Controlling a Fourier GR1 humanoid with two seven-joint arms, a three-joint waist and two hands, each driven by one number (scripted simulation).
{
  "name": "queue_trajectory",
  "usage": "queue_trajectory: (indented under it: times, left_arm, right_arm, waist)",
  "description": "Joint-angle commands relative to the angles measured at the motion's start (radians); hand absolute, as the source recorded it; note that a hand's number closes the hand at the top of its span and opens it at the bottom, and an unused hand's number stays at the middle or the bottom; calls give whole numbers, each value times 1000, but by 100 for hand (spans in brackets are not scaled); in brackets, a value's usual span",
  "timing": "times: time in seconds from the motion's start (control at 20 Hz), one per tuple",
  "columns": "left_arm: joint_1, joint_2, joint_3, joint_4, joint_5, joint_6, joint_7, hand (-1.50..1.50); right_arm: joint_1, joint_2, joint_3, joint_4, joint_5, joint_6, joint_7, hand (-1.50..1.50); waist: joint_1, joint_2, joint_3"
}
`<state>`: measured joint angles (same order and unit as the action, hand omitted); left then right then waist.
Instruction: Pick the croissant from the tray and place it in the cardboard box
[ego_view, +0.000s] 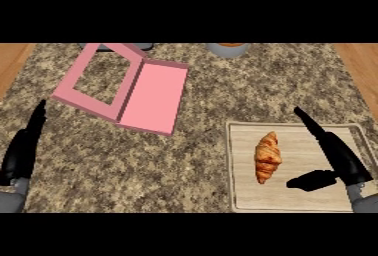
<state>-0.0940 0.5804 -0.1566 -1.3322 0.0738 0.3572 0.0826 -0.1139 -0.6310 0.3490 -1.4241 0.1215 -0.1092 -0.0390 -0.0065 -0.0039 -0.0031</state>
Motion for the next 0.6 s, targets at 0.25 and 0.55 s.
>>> queue_trajectory:
  times: [0.25,0.55]
  left_arm:
    - [-34,-6,56,43,-28,-50,-10,0]
    - [-16,-22,44,69,-43,-47,-56,0]
  right_arm:
    - [126,-123,-99,-87,42,72,-154,-150]
    - [-55,-258,26,-161,177,283,179,-150]
  waist:
    - [-2,3,3]
    - [22,6,-1]
